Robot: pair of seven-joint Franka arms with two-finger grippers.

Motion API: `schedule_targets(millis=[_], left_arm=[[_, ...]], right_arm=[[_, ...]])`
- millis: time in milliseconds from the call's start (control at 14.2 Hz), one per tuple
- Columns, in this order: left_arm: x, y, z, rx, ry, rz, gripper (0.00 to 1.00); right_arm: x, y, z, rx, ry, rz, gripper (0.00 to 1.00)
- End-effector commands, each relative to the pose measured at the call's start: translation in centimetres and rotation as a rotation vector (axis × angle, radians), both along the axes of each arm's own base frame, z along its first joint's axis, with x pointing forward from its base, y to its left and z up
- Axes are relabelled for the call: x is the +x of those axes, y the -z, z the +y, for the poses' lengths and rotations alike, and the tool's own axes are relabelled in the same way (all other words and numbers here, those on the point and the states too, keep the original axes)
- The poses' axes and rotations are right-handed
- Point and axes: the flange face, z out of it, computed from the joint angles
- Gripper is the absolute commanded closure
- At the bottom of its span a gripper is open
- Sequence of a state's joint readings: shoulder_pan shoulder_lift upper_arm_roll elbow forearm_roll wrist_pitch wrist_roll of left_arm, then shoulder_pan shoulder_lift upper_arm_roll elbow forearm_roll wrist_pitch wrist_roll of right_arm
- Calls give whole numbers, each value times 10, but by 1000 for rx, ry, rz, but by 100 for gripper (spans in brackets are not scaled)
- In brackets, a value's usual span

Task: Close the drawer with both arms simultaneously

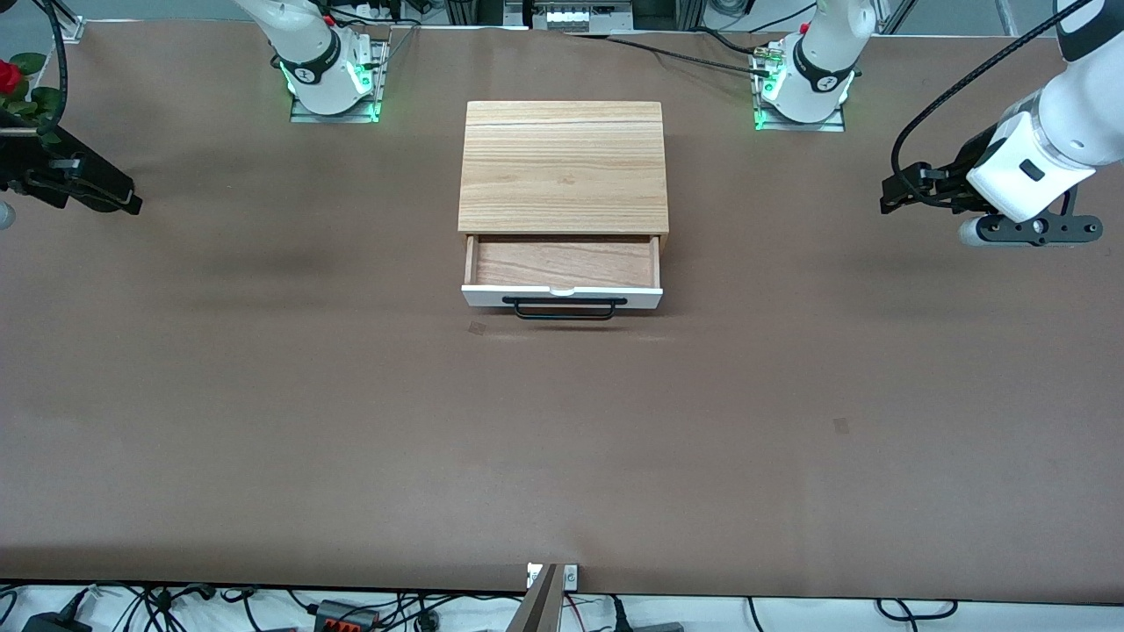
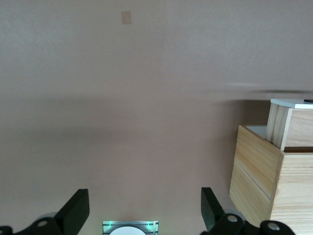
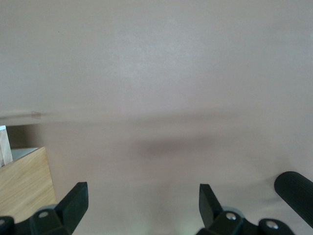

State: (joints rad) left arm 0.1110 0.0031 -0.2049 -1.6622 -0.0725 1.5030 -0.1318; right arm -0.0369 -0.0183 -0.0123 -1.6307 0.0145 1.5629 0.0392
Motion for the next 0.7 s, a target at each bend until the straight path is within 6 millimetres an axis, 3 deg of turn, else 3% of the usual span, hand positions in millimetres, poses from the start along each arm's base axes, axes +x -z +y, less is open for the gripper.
schedule_targets(millis=[0, 492, 633], left_arm=[[5, -4, 3, 27, -4, -10, 0], [5, -4, 3, 25, -4, -7, 0], [8, 2, 3, 23, 3, 4, 0]], right_arm=[[-4, -2, 2, 12, 12, -1, 0], [-3, 0, 3, 14, 10, 2, 0], [7, 16, 11, 19, -4, 24, 0]])
